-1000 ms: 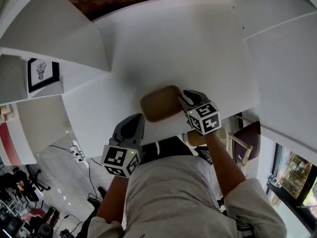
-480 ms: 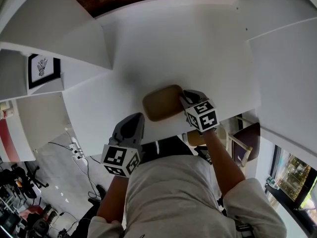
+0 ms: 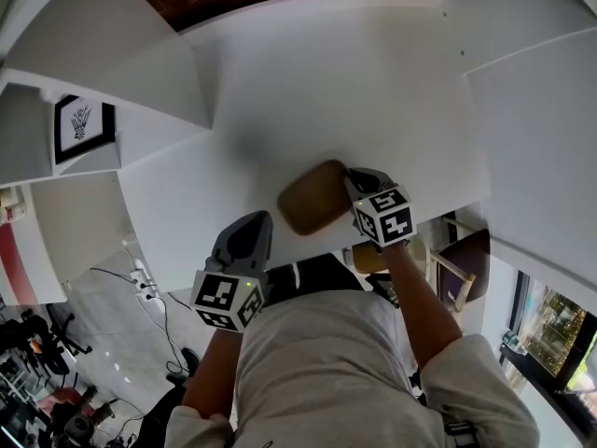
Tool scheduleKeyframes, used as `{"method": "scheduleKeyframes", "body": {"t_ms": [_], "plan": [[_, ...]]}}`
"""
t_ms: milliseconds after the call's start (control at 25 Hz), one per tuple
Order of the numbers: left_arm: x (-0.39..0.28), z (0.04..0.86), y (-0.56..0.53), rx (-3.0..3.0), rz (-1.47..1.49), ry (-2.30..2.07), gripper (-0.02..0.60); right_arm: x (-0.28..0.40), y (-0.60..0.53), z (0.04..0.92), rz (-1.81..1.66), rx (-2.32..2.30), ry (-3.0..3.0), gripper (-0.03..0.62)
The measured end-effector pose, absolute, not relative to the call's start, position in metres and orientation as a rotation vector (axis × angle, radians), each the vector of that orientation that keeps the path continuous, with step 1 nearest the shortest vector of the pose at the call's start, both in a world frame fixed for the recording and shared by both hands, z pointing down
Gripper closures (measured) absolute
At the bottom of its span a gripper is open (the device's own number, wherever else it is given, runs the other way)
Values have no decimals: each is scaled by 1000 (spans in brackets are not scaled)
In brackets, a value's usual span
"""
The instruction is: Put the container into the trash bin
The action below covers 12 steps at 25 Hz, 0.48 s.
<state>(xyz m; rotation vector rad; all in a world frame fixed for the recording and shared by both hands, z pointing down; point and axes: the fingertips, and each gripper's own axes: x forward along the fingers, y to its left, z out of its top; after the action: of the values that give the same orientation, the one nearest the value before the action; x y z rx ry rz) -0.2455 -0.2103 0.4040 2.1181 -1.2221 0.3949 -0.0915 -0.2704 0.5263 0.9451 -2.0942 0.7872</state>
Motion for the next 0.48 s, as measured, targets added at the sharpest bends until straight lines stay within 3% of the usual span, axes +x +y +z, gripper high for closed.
{"method": "scheduleKeyframes", "body": {"t_ms": [480], "plan": [[-246, 388, -204, 2177, 385, -1201, 565, -89, -258, 500, 823, 1007, -2125, 559]]}}
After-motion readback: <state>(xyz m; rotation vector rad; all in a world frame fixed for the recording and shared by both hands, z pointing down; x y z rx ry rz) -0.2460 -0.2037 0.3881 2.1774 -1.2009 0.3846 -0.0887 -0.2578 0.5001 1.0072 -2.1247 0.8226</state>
